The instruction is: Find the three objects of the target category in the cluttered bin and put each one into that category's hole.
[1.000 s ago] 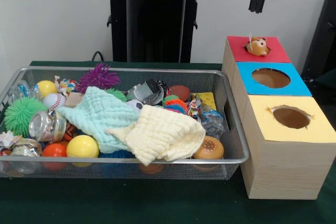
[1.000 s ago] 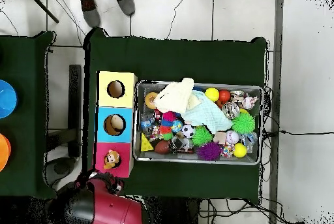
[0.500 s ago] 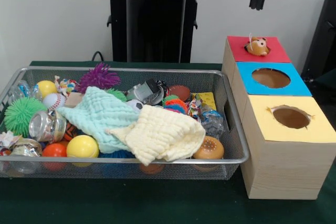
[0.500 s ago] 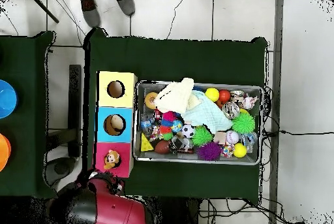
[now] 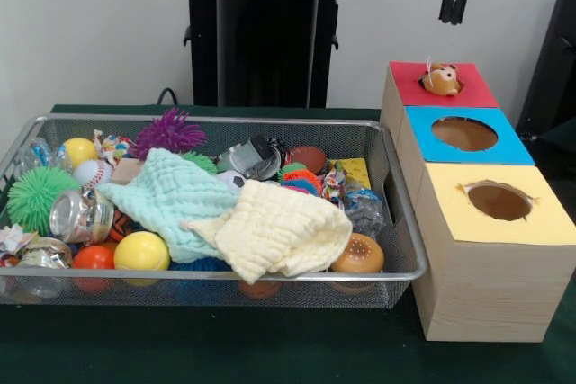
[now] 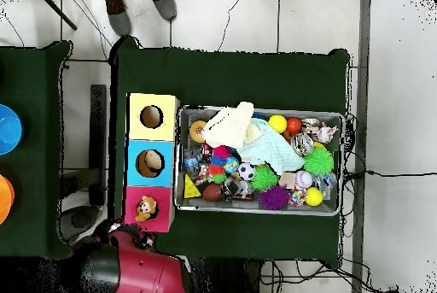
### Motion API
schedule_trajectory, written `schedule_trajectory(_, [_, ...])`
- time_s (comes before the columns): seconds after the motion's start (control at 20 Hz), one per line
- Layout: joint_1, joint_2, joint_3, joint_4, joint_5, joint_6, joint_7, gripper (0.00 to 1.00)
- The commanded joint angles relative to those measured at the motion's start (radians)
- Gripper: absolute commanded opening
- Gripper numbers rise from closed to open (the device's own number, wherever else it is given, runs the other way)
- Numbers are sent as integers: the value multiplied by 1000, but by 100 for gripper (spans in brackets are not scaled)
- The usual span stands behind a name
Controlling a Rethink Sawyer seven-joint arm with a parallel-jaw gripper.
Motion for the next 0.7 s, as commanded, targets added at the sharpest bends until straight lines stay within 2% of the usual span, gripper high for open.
schedule_trajectory(0.05, [-48,75,127,0,-17,-125,121,0])
schedule_trajectory(0.7, [-62,124,124,-6,-18,-206,154,0])
